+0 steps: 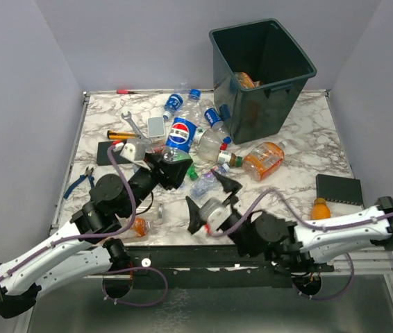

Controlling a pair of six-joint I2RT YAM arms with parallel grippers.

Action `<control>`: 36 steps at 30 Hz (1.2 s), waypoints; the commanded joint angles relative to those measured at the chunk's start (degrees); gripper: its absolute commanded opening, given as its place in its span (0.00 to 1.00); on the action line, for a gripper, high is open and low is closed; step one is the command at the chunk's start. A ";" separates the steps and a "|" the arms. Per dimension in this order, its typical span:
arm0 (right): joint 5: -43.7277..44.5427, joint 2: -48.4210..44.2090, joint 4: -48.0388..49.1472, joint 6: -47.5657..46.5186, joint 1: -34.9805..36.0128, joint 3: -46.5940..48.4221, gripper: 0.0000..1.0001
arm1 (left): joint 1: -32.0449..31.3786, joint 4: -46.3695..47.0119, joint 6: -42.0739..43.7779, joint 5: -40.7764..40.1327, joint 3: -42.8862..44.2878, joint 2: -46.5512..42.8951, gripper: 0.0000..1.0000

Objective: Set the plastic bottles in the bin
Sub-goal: Place the plastic bottle in the trash bin.

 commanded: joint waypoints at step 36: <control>-63.24 10.18 -32.83 98.82 -51.80 30.44 0.58 | 0.14 32.62 29.96 8.56 -37.44 -23.61 0.08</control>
